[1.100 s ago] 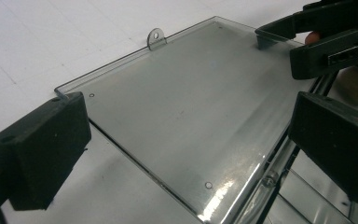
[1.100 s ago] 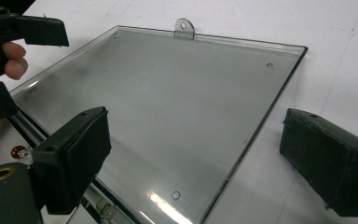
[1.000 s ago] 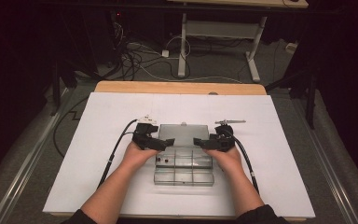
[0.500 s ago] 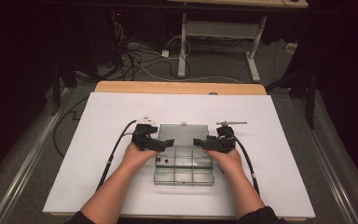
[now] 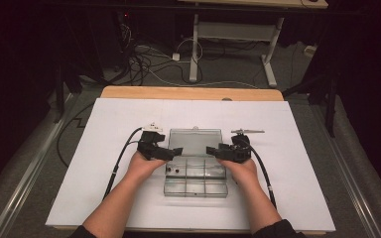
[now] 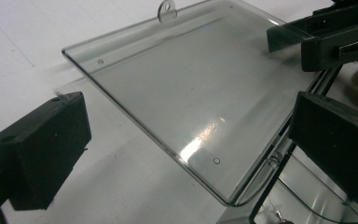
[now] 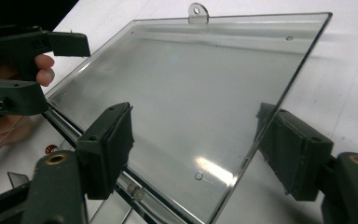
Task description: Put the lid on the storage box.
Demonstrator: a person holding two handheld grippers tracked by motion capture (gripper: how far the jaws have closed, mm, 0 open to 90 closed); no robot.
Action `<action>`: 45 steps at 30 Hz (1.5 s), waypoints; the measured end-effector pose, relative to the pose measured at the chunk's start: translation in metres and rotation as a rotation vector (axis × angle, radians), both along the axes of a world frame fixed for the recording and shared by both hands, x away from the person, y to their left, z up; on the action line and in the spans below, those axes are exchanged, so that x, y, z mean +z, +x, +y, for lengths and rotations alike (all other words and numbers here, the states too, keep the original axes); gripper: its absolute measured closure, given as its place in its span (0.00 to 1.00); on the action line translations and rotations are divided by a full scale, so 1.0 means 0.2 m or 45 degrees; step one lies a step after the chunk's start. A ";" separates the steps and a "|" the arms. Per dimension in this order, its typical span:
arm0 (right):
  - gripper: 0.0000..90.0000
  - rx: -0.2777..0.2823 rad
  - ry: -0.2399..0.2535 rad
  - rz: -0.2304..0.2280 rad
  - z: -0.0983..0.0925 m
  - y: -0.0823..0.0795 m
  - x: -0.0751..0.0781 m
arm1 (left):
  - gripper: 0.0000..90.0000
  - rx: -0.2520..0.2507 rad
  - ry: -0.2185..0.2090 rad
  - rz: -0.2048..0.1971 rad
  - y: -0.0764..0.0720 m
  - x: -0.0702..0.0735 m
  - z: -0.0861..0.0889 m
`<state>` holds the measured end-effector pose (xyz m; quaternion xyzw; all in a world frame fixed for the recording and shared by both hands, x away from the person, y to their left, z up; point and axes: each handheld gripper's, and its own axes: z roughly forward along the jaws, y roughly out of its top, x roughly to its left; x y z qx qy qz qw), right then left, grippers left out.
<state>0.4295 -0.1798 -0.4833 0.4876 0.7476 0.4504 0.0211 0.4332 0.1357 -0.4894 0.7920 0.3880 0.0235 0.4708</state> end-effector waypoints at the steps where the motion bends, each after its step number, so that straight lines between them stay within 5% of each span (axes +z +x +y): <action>1: 0.33 0.001 -0.005 -0.015 0.00 0.00 0.00 | 0.00 -0.002 0.002 0.002 0.00 0.00 0.00; 9: 0.46 -0.015 -0.039 -0.137 -0.01 -0.04 0.04 | 0.05 -0.026 -0.025 0.017 -0.01 0.00 0.03; 22: 0.60 -0.041 -0.067 -0.271 -0.02 -0.09 0.08 | 0.30 -0.080 -0.050 -0.056 -0.03 0.02 0.03; 33: 0.67 -0.038 -0.091 -0.326 -0.03 -0.11 0.11 | 0.45 -0.111 -0.044 -0.096 -0.05 0.04 0.03; 45: 0.75 -0.003 -0.133 -0.364 -0.05 -0.14 0.15 | 0.65 -0.093 -0.040 -0.212 -0.09 0.07 0.05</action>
